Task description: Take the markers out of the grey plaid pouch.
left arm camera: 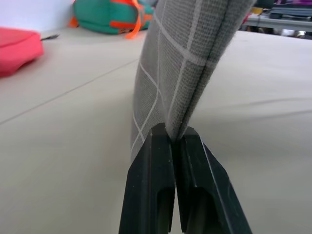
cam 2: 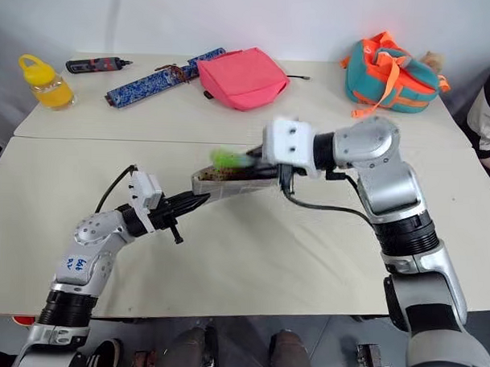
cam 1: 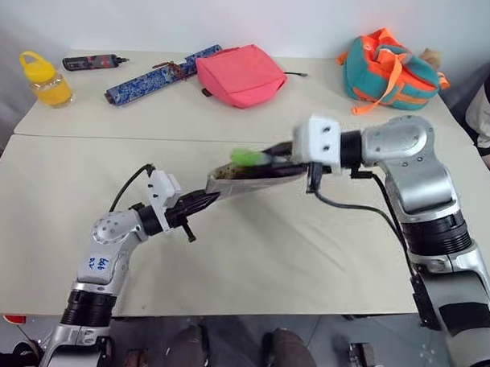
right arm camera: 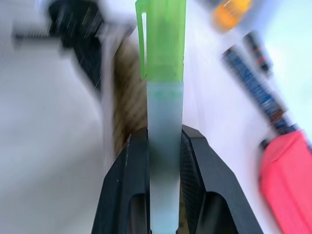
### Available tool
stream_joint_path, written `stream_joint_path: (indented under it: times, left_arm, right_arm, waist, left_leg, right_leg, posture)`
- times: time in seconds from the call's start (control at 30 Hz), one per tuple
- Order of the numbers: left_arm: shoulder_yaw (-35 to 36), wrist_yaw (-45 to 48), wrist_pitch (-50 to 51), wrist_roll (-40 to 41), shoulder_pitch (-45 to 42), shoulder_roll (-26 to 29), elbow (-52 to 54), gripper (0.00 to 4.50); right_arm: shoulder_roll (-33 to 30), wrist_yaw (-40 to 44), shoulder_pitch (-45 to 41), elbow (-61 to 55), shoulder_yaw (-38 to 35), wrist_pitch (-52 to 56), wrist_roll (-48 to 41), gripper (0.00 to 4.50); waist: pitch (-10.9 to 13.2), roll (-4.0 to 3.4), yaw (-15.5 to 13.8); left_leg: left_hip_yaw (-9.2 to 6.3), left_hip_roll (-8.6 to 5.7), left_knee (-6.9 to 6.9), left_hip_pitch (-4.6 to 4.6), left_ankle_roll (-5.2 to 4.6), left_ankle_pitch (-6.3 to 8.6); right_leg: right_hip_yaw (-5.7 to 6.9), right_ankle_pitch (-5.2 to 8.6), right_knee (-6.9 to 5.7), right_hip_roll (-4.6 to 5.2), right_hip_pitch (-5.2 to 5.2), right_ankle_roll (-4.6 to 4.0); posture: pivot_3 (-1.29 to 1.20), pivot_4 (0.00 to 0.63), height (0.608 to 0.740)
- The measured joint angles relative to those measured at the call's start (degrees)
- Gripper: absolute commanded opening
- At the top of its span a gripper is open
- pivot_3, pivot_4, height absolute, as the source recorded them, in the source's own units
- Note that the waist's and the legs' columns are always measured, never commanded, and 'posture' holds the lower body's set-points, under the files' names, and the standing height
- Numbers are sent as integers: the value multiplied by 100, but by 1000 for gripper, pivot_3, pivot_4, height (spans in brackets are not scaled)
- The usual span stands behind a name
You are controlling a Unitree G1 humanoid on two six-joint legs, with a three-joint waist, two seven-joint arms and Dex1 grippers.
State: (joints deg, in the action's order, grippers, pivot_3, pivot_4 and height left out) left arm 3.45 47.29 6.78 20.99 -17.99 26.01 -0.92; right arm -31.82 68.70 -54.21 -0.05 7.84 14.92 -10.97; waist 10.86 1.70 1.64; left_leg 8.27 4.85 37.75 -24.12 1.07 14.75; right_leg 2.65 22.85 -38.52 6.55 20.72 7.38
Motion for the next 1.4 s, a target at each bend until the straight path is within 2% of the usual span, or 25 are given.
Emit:
stream_joint_path:
  times: [0.07, 0.2, 0.4, 0.47, 0.57, 0.63, 0.67, 0.87, 1.0, 1.13, 1.23, 1.4]
  left_arm:
    - [13, 43, -19, 2, 64, 34, 0, 0]
    - [155, 52, -59, 7, 176, 110, -1, 0]
    - [279, 89, 24, 172, 331, 106, 11, 0]
    - [278, 90, 40, 211, 330, 80, 31, 0]
    - [249, 91, 71, 228, 328, 26, 44, 0]
    - [227, 94, 78, 231, 322, 22, 62, 0]
    - [227, 97, 78, 232, 321, 22, 88, 0]
    - [228, 104, 152, 245, 326, 25, 104, 0]
    - [227, 104, 193, 246, 326, 25, 139, 0]
    - [223, 106, 198, 246, 327, 17, 212, 0]
    - [222, 108, 201, 247, 328, 0, 228, 0]
    - [195, 113, 249, 251, 318, -58, 231, 0]
  right_arm:
    - [-52, -140, -4, -2, -151, 111, -94, 433]
    - [-568, -454, 110, 482, -163, -453, 383, 433]
    - [-1562, -1666, 340, 1912, 110, -1788, 2158, 433]
    - [-1575, -1867, 641, 2173, 293, -2011, 2472, 433]
    - [-1233, -2205, 1211, 2637, 532, -2181, 2683, 433]
    - [-1139, -2468, 1235, 2766, 556, -2338, 2799, 433]
    - [-1151, -2495, 1210, 2806, 555, -2350, 2831, 783]
    - [-1153, -2242, 1205, 2776, 479, -2078, 2589, 2798]
    - [-1223, -1538, 1189, 2231, 247, -1427, 1994, 2798]
    - [-1254, -783, 808, 1340, -260, -446, 926, 2798]
    - [-1169, -706, 330, 900, -491, -112, 488, 2798]
    - [-627, -739, -60, 162, -569, 259, -129, 2798]
  waist:
    - [0, 0, -1]
    - [0, 0, -17]
    - [0, 0, 5]
    - [0, 0, 12]
    - [5, -9, 62]
    - [13, -22, 95]
    - [13, -22, 107]
    - [13, -22, 115]
    - [13, -23, 107]
    - [13, -23, 111]
    - [13, -23, 104]
    - [13, -23, 88]
  left_leg:
    - [1, -1, 0, 0, 0, 1]
    - [9, -5, 3, -1, -2, 1]
    - [18, -3, -6, 0, 1, 2]
    - [21, -2, -9, 2, 3, 1]
    - [23, 0, -14, 1, 7, -2]
    - [19, -2, -10, 2, 7, -3]
    - [19, -1, -5, 3, 6, -3]
    - [15, -1, -1, 3, 6, -3]
    - [12, -1, -4, 2, 6, -3]
    - [4, 1, -4, 3, 5, -2]
    - [2, 1, -4, 3, 5, -2]
    - [2, 1, -9, 2, 5, -2]
  right_leg:
    - [0, 0, 1, 1, -1, 0]
    - [3, 0, 13, 4, -7, 0]
    - [1, 0, 22, 1, -4, 0]
    - [3, 0, 20, 0, -4, 0]
    - [-4, 0, 13, -2, 5, 0]
    - [-13, 0, 2, 1, 12, 0]
    - [-10, 0, 2, -1, 6, 0]
    - [-4, 0, 2, 0, -1, 0]
    - [-5, 0, 3, -1, 1, 0]
    - [-6, 0, 2, -1, 1, 0]
    - [-5, 0, 4, 0, 1, 0]
    - [-3, 0, 3, 0, 2, 0]
  posture:
    - [0, 150, 740]
    - [0, 150, 740]
    - [0, 150, 740]
    - [0, 150, 740]
    - [0, 150, 740]
    - [0, 150, 740]
    - [0, 150, 740]
    - [0, 150, 740]
    - [0, 150, 740]
    - [0, 150, 740]
    - [0, 150, 740]
    - [0, 150, 740]
